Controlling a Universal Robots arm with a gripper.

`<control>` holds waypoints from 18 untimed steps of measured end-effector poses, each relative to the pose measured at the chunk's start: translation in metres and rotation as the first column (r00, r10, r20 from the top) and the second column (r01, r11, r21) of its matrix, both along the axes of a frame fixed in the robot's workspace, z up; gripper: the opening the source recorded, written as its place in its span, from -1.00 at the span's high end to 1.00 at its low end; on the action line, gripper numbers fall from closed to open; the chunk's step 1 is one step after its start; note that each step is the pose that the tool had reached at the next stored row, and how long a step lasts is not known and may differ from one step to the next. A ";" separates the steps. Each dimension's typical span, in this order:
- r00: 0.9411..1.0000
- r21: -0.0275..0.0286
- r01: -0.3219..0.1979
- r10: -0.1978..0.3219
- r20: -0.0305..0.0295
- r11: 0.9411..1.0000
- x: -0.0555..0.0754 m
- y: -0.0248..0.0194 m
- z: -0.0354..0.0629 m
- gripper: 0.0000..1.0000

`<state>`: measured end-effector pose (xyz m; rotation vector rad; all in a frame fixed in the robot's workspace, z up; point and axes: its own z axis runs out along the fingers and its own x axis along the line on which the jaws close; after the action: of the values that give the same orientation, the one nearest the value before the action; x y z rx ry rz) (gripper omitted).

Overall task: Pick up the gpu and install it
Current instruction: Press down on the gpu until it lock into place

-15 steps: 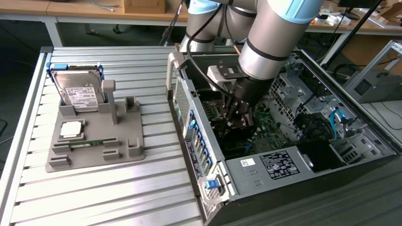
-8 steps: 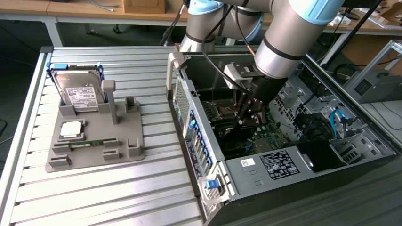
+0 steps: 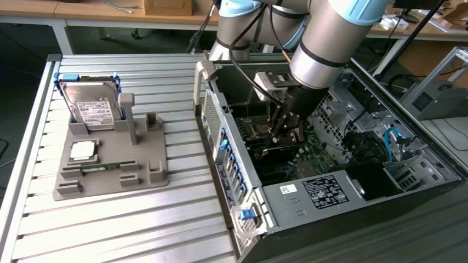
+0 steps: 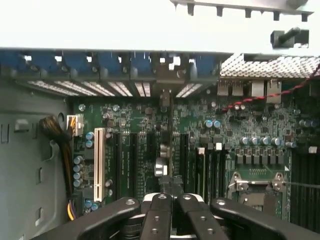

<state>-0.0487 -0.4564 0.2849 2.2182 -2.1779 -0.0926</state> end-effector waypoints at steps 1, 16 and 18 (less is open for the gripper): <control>1.000 0.000 0.000 0.000 0.000 1.000 -0.001 0.0001 0.0000 0.80; 1.000 0.000 0.000 0.000 0.014 1.000 -0.042 0.0007 0.0052 0.80; 1.000 0.000 0.000 0.000 0.014 1.000 -0.045 0.0007 0.0052 0.80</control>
<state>-0.0941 -0.4556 0.2901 2.2254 -2.1848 -0.0773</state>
